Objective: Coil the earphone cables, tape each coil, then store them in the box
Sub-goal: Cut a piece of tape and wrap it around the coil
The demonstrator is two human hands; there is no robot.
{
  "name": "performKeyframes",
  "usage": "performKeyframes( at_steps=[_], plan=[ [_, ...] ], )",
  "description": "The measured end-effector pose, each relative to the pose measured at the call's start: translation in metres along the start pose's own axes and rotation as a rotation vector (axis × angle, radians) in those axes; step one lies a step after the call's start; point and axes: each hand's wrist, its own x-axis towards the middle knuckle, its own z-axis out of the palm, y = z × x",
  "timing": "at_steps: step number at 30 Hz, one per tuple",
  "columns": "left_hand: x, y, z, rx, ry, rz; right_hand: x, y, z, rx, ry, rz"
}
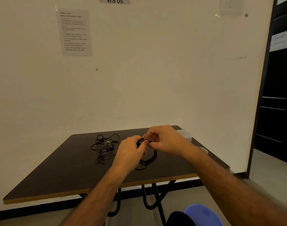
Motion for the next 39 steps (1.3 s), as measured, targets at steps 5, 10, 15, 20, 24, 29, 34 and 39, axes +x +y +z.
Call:
performKeyframes(
  at_steps=[5, 10, 15, 20, 24, 29, 34, 39],
  plan=[
    [0.002, -0.002, -0.002, 0.053, -0.068, 0.003, 0.001, 0.002, 0.002, 0.012, -0.012, 0.024],
    [0.003, -0.004, -0.002, 0.092, -0.121, -0.006, -0.002, 0.002, 0.004, -0.009, -0.025, 0.019],
    [0.005, -0.004, -0.005, 0.091, -0.156, -0.023, -0.003, 0.001, 0.004, -0.040, -0.029, -0.008],
    [0.005, -0.004, -0.010, -0.112, -0.194, -0.110, -0.008, -0.001, 0.003, -0.015, 0.021, -0.051],
    [0.004, -0.005, -0.016, -0.299, -0.232, -0.168, -0.011, -0.002, 0.000, -0.052, -0.010, -0.104],
    [0.005, 0.000, -0.020, -0.453, -0.281, -0.246, -0.016, -0.002, 0.001, -0.032, 0.021, -0.107],
    [0.006, 0.001, -0.023, -0.588, -0.331, -0.338, -0.017, -0.003, -0.001, -0.069, -0.008, -0.162],
    [0.007, -0.001, -0.024, -0.698, -0.356, -0.401, -0.017, -0.004, -0.001, -0.106, -0.022, -0.152]
  ],
)
